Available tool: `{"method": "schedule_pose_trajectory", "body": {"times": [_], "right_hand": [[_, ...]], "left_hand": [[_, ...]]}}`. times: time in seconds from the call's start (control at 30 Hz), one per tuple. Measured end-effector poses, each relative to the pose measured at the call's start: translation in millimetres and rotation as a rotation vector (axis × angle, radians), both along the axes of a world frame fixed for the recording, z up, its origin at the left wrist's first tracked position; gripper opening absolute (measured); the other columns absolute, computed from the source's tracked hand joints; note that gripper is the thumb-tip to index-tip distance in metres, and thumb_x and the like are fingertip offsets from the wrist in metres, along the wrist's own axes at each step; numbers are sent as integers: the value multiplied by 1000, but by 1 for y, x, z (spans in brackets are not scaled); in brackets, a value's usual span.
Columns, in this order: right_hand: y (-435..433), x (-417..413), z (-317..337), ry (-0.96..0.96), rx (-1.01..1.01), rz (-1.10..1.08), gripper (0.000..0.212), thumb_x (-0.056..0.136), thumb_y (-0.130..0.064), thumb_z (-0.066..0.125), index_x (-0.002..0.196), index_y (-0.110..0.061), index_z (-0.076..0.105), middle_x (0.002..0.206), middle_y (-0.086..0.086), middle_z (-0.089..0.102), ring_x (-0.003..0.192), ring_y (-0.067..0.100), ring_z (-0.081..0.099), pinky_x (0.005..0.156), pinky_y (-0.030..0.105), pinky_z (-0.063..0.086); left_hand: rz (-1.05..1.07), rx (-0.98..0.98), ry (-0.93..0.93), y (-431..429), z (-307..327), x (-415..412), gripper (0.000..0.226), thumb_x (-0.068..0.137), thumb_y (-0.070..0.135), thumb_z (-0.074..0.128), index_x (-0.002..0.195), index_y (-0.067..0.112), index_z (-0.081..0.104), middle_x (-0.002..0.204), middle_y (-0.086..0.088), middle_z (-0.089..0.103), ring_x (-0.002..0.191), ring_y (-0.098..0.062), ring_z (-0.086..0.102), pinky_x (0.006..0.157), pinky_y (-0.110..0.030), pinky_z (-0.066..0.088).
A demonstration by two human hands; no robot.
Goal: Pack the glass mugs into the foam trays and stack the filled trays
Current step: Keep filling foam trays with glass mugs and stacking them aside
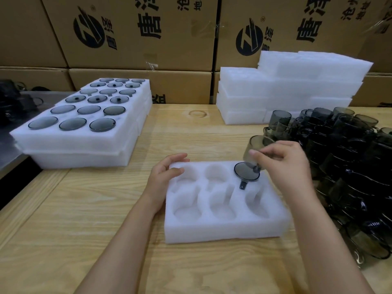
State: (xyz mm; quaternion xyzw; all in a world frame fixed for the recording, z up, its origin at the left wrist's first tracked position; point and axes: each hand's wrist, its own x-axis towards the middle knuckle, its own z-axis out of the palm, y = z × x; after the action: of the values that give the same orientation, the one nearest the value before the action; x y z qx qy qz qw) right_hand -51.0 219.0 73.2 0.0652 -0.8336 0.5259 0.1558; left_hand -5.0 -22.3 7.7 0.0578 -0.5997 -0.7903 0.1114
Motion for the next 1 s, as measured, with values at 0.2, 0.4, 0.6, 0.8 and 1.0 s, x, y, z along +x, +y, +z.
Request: {"method": "schedule_pose_trajectory", "body": {"times": [0.2,0.4,0.6,0.8,1.0], "right_hand": [[-31,12,-6,-57,-7,193,17,72,-25,79,63,-22,66,109,0,46,81,-11,57,56,9,42],[-51,20,-3,-37,48,278,18,74,-33,76,58,-35,67,113,-8,57,119,6,47,90,30,40],[-41,18,-9,-45,-21,320,26,71,-37,76,95,-32,67,94,-18,64,85,-5,56,75,14,41],[-42,13,-14,-53,43,310,58,71,-40,77,124,-27,58,110,-12,63,99,6,56,82,17,43],[-43,10,-19,-38,157,331,58,75,-38,74,129,-23,57,116,-10,61,95,9,53,83,18,40]], "left_hand": [[40,-433,63,2,18,11,47,66,21,64,112,27,63,121,7,61,116,-12,55,96,-32,46],[-57,-1103,227,35,42,17,82,68,62,68,140,41,37,110,51,45,115,27,34,105,-24,26],[-103,-944,155,36,38,12,78,73,46,76,141,40,38,104,53,50,112,26,43,91,-1,32],[-134,-959,102,30,33,11,85,67,46,82,138,47,35,131,20,57,124,15,42,106,-23,32],[-159,-961,126,32,33,12,77,74,33,80,140,31,40,134,17,54,125,12,42,106,-22,36]]}}
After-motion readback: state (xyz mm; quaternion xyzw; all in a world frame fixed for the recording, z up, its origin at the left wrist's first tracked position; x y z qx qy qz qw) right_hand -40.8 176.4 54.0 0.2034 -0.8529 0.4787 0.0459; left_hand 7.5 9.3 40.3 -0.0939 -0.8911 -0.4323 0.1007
